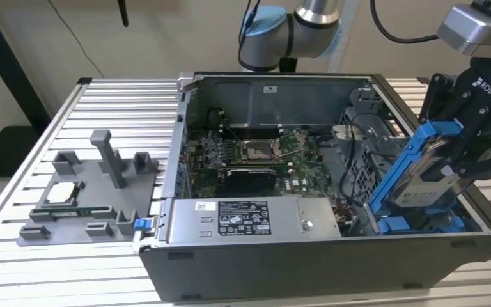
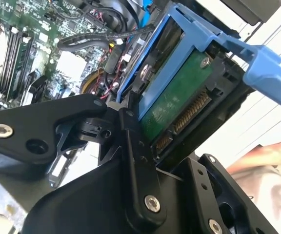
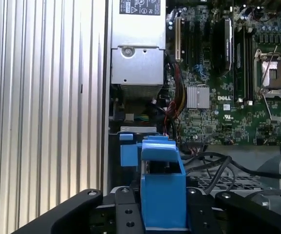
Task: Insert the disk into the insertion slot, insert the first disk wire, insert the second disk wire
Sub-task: 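Insert the disk into the insertion slot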
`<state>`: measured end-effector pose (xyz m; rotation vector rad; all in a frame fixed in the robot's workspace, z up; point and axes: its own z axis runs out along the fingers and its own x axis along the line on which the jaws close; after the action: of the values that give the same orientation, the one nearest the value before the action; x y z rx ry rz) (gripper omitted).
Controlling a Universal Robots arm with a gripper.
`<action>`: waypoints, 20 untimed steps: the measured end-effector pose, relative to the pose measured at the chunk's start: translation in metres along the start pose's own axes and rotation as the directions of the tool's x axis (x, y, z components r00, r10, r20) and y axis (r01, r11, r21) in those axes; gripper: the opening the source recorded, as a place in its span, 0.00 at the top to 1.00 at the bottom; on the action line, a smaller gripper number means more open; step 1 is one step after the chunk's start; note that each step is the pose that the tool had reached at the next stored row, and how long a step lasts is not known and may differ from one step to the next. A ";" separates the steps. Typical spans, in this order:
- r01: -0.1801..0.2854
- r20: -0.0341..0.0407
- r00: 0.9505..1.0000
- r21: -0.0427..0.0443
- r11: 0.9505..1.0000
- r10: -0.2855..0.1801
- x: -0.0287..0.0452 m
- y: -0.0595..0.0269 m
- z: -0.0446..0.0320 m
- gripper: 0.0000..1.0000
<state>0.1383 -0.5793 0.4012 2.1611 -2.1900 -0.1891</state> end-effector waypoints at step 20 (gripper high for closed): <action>-0.001 0.010 1.000 -0.015 1.000 0.001 0.0096 -0.0029 -0.0021 1.00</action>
<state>0.1413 -0.5890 0.4025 2.1562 -2.1871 -0.2167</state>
